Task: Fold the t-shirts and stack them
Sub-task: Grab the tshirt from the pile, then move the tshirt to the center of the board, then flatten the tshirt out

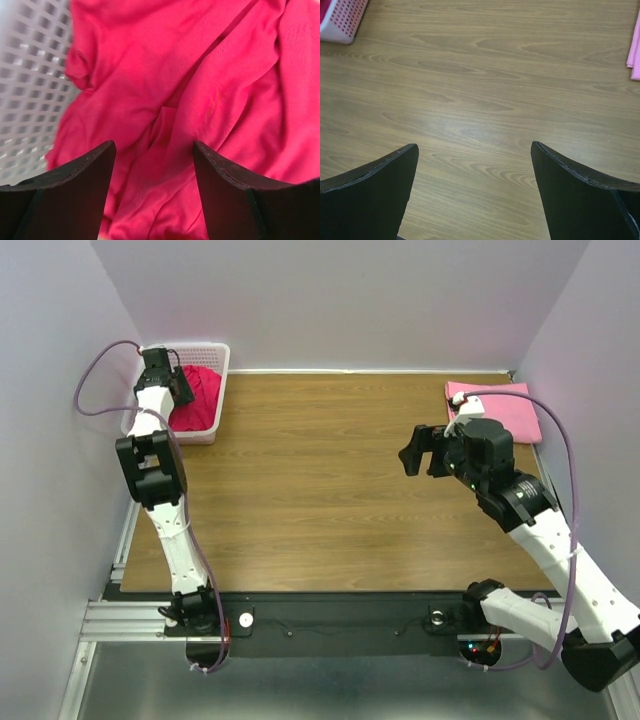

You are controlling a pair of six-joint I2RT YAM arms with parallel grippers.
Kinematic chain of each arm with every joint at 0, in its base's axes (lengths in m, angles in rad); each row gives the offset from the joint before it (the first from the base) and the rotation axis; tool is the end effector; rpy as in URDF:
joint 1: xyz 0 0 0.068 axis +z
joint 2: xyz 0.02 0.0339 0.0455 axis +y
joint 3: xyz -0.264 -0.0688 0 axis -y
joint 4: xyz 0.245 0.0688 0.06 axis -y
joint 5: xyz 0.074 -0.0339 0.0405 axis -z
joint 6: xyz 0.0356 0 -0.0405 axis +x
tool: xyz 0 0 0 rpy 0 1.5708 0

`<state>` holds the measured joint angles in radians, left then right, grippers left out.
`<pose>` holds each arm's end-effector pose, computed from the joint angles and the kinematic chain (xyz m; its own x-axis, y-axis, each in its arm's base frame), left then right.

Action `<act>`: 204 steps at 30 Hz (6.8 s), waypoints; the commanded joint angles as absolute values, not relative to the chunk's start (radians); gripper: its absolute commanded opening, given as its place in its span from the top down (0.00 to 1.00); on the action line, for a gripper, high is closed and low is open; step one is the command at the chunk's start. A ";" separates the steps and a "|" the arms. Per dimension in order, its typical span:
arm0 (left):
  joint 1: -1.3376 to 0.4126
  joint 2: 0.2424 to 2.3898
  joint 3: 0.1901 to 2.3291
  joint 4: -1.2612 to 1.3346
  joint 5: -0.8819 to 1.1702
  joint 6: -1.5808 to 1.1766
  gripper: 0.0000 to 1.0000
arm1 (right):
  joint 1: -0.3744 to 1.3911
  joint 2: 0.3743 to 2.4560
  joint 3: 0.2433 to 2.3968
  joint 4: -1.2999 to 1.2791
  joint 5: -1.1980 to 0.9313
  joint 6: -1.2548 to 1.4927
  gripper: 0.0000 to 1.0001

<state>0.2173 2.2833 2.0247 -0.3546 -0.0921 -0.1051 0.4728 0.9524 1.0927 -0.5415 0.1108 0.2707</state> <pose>0.5210 0.1184 0.2456 -0.5286 -0.2237 -0.8188 -0.3455 0.9378 -0.0332 0.1815 0.0884 0.3796 -0.4318 0.0776 -0.8986 -0.2558 0.9448 0.2046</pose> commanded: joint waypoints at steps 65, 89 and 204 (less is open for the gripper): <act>-0.437 1.443 1.074 -0.101 -0.100 -0.397 0.83 | 0.480 0.810 1.014 -0.520 0.146 0.340 0.00; -1.067 1.598 1.101 -0.227 -0.227 -0.272 0.27 | 0.440 1.287 0.807 -0.563 0.255 0.623 0.12; -1.126 1.717 1.229 -0.396 -0.500 -0.229 1.00 | 0.278 1.273 0.724 -0.574 0.241 0.650 0.84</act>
